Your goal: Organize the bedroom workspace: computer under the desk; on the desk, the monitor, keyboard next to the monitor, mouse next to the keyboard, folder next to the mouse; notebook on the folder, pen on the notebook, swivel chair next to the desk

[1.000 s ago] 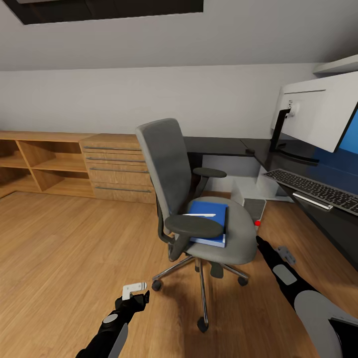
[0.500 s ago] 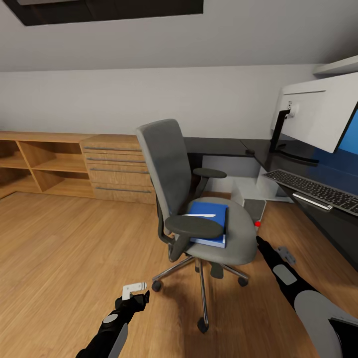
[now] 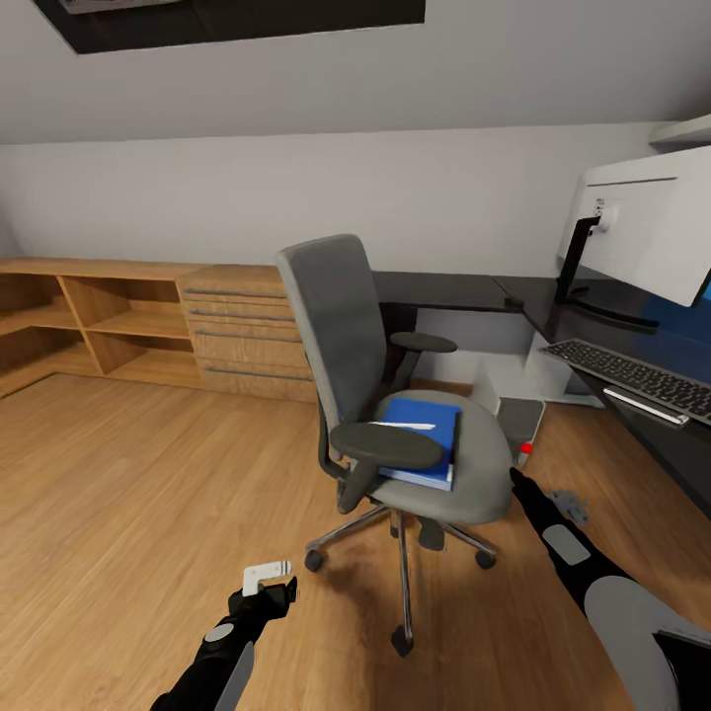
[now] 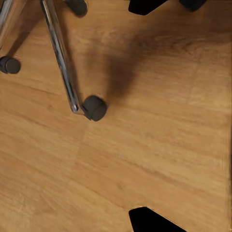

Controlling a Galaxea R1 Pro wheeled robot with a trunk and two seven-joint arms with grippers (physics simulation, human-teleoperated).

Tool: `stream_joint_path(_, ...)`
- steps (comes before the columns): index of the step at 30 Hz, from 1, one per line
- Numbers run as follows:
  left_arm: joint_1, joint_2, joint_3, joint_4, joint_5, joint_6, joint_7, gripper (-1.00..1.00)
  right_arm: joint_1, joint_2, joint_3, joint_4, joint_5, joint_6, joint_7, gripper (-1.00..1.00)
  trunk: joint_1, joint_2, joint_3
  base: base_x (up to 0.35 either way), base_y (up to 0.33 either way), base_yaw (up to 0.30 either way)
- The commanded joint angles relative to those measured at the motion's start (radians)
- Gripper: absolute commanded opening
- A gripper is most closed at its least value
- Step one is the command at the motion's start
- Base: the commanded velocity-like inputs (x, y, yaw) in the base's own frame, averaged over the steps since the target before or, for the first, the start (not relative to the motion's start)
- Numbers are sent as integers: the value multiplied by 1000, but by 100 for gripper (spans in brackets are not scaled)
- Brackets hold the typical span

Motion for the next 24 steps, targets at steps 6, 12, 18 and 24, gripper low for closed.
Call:
stream_joint_path(6, -1, 0, -1, -1, 10, 5, 4, 100, 0, 0, 15, 4, -12, -2, 7, 100, 0, 0, -1, 0, 0, 272)
stream_joint_path(12, -1, 0, -1, -1, 10, 5, 4, 100, 0, 0, 15, 4, -12, -2, 7, 100, 0, 0, -1, 0, 0, 278)
stream_joint_path(18, -1, 0, -1, -1, 10, 5, 4, 100, 0, 0, 15, 4, -12, -1, 7, 100, 0, 0, -1, 0, 0, 272)
stream_joint_path(24, -1, 0, -1, -1, 10, 5, 4, 100, 0, 0, 15, 4, -12, -1, 8, 100, 0, 0, -1, 0, 0, 258)
